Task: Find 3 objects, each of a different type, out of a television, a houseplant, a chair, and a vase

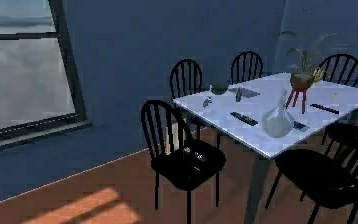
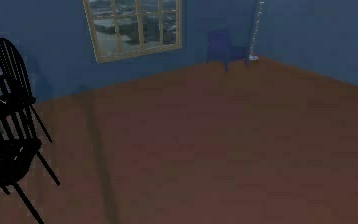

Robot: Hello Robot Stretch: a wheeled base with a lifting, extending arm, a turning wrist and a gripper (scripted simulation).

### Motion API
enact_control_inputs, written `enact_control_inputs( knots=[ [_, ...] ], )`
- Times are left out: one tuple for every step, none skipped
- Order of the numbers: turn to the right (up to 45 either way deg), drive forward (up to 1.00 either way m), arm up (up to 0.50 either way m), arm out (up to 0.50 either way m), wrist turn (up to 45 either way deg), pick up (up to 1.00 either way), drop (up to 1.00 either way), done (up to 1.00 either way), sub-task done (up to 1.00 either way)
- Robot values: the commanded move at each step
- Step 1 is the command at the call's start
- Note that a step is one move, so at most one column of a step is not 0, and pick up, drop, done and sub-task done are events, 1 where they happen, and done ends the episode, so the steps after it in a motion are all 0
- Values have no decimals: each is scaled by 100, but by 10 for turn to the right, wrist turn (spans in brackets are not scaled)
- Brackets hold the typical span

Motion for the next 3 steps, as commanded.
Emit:
enact_control_inputs(
  knots=[
    [0,0,0,0,0,0,0,0,100],
    [450,0,0,0,0,0,0,0,0],
    [90,0,0,0,0,0,0,0,0]
  ],
)
